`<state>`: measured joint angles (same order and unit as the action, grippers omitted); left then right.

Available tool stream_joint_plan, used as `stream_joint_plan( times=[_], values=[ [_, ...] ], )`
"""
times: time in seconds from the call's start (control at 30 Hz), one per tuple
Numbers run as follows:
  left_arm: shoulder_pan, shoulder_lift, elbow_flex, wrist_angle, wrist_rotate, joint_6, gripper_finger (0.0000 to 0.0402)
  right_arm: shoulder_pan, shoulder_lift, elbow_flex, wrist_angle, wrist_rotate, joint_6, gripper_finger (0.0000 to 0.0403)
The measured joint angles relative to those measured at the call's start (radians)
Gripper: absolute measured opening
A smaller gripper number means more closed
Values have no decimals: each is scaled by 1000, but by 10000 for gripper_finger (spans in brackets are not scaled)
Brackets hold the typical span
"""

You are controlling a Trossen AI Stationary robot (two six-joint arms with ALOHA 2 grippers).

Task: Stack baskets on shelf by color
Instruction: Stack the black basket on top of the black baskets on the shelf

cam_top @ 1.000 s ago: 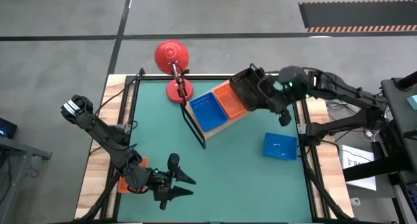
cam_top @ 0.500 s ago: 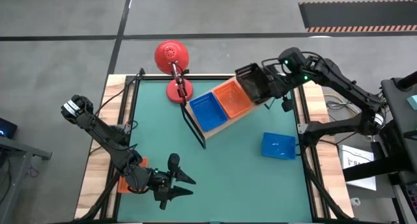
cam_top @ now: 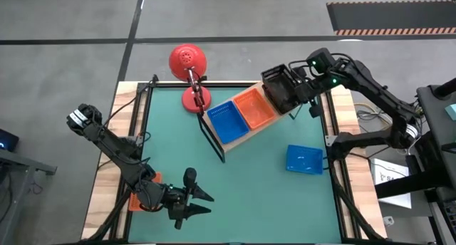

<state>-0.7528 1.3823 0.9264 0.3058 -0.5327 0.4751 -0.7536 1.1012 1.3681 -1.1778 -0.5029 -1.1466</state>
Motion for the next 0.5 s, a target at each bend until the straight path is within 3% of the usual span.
stream_joint_plan(
  times=[0.13,0.5],
  values=[
    [0,0,0,0,0,0,164,0,16,-10,-4,58,-1,8],
    [0,0,-1,0,0,-23,164,0,42,-36,-34,59,-6,8]
  ],
)
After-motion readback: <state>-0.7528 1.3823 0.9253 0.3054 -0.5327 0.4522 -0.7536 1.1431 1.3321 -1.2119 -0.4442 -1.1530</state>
